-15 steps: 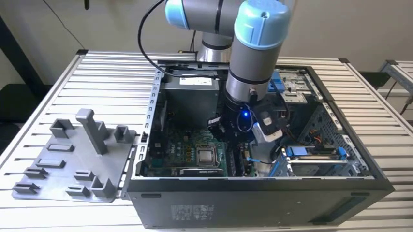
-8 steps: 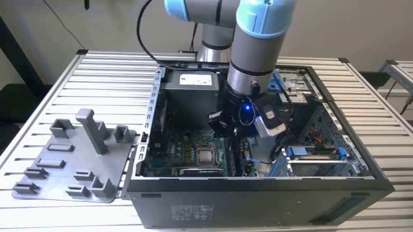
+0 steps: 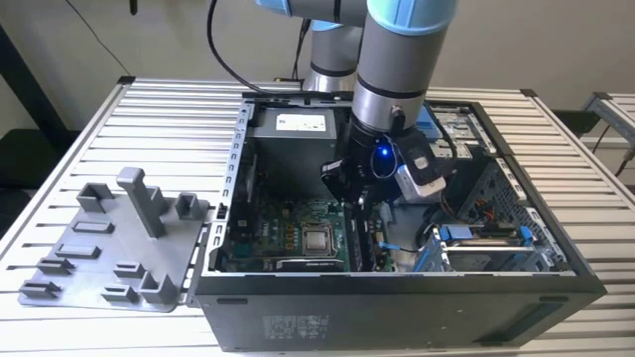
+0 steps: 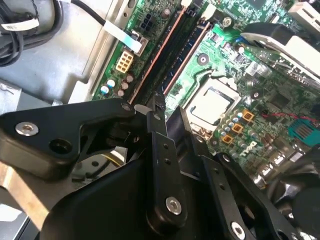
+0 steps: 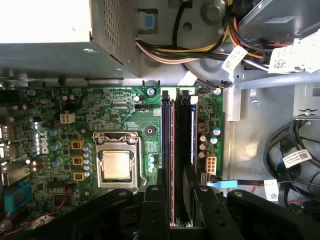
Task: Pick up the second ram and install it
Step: 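Insert the second ram into the second slot, then press down the second ram until it locks into place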
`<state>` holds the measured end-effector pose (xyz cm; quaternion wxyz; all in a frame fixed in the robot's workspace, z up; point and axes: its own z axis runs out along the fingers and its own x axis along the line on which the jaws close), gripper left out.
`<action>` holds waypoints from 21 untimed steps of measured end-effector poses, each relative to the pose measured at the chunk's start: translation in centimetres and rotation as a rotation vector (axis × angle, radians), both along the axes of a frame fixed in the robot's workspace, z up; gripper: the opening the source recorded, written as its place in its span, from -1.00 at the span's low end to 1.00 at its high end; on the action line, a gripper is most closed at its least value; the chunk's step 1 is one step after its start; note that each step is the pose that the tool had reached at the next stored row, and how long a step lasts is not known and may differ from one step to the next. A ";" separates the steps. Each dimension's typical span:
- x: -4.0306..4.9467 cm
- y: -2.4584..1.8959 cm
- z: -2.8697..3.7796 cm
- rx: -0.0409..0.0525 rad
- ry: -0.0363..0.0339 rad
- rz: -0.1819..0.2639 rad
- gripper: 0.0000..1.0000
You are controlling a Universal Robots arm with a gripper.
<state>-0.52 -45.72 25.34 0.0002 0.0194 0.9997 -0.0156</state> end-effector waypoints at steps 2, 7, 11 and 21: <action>-0.01 0.00 0.06 0.0001 0.0000 0.000 -0.47; -0.01 0.00 0.22 0.0002 0.0000 0.000 -0.79; -0.01 0.00 0.35 0.0003 -0.0001 0.000 -0.79; 0.00 0.00 0.68 0.0002 -0.0001 0.000 -0.79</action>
